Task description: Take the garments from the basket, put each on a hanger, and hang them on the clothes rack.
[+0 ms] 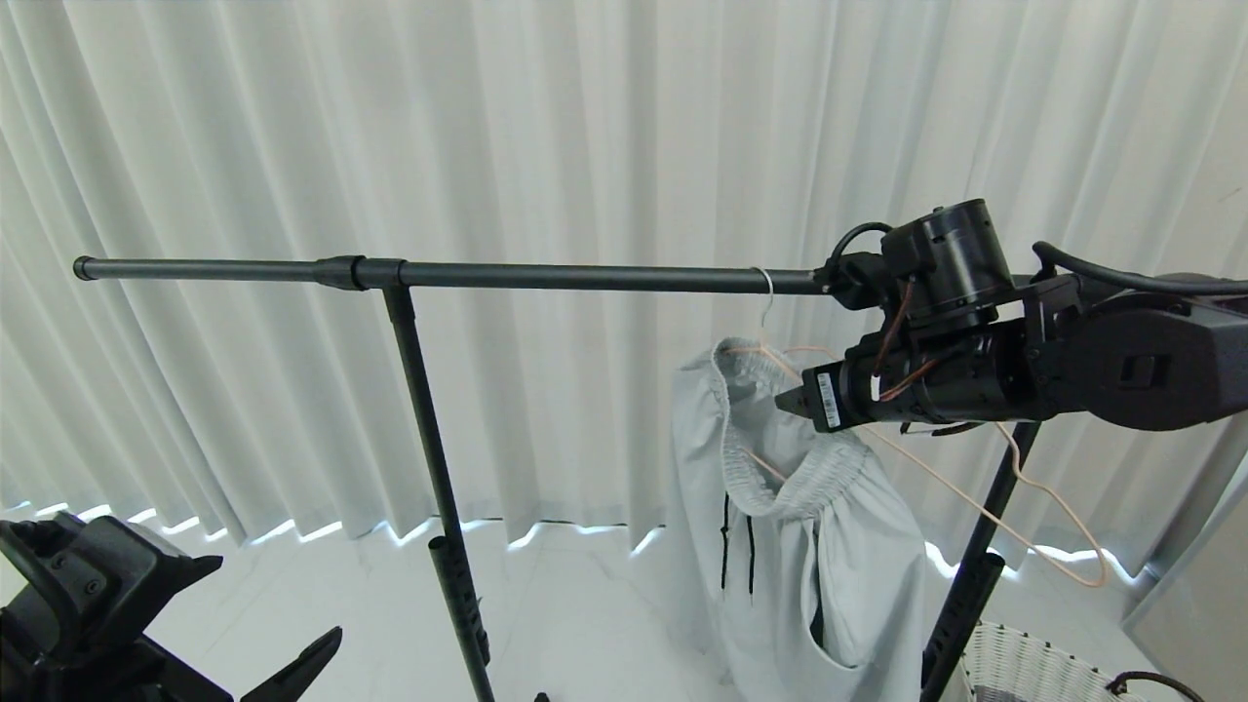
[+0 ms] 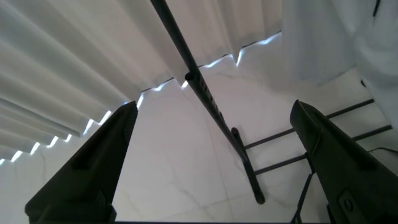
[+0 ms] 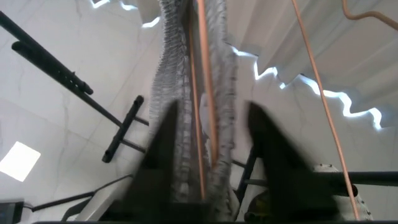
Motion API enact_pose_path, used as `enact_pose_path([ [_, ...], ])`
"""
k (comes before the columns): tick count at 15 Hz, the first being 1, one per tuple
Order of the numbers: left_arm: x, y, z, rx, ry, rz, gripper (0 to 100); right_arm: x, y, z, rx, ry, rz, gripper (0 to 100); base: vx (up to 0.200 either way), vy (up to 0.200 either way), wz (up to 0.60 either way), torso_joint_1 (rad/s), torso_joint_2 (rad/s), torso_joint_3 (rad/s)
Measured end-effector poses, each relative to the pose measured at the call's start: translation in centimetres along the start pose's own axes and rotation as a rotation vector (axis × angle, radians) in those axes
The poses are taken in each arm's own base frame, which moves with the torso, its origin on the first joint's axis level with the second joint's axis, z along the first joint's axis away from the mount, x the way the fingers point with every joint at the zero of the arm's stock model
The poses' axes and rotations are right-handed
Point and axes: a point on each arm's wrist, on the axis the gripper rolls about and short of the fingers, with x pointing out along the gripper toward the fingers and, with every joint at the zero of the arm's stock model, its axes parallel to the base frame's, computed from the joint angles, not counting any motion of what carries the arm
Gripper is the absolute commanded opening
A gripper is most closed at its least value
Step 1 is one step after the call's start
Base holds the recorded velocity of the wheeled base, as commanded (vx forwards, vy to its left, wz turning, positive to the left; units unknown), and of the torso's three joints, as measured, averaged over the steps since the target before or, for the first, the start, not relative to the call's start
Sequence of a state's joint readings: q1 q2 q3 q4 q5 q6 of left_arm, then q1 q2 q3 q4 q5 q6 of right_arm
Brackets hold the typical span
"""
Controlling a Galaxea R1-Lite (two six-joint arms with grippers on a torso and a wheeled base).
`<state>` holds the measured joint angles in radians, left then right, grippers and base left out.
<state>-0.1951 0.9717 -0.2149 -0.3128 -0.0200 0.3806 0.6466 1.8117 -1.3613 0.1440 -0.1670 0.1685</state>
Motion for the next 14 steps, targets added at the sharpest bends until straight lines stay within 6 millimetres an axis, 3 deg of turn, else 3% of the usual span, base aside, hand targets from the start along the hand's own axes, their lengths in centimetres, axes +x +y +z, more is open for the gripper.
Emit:
enact_pose_path([
  [4, -0.1, 0.0, 0.0, -0.005, -0.003, 0.005, 100, -0.8, -0.1, 0.2, 0.004, -0.023, 0.001, 100, 0.0, 0.0, 0.0, 0.0, 0.0, 0.0],
  [9, 0.0, 0.4, -0.1, -0.016, 0.014, 0.036, 100, -4.6, -0.9, -1.1, 0.006, -0.035, 0.002, 100, 0.0, 0.0, 0.0, 0.0, 0.0, 0.0],
  [14, 0.1, 0.6, -0.3, -0.033, 0.035, 0.07, 100, -6.8, -3.4, -4.6, 0.011, 0.014, -0.179, 100, -0.2, 0.0, 0.0, 0.004, 0.01, 0.002],
])
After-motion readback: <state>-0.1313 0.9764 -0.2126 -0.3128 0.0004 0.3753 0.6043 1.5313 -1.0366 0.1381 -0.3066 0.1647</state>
